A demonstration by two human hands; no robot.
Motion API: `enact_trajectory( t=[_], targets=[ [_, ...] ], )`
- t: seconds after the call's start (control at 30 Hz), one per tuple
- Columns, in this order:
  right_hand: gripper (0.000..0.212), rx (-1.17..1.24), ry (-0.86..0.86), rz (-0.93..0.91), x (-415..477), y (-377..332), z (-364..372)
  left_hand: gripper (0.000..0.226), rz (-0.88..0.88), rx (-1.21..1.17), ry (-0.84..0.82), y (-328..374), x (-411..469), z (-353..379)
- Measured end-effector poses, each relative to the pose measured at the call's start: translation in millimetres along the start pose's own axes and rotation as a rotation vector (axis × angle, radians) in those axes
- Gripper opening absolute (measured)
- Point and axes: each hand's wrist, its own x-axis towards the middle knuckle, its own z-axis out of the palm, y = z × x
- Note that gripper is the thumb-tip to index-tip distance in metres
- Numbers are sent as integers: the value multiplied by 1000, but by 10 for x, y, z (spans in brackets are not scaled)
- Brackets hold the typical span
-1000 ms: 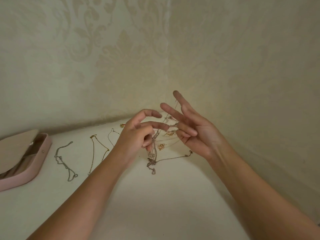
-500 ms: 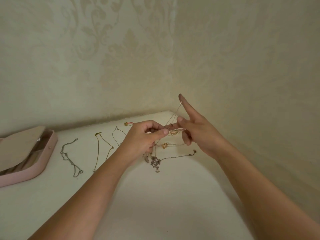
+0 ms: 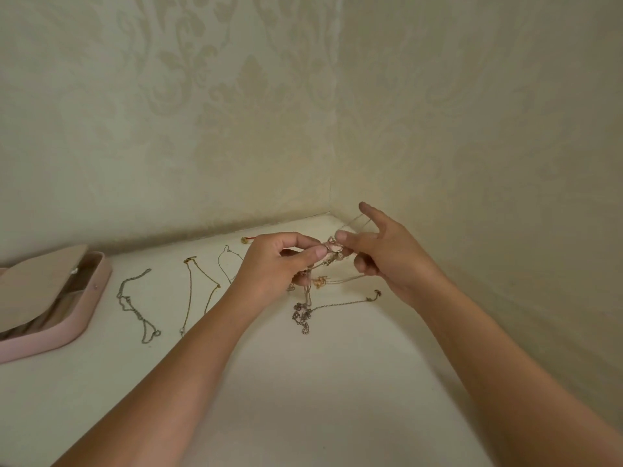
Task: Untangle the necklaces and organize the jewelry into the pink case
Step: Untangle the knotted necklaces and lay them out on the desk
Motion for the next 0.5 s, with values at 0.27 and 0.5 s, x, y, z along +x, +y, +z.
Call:
enact_trajectory(
  t=[0.27,0.5],
  targets=[
    [81,34,-60,-87,2,-41,-25,13,-84,18,-156,-16,-1,-37],
    [87,-334,-72,-278,-70,-78,49,4,-113,-74,-269,19,-12,-42]
  ],
)
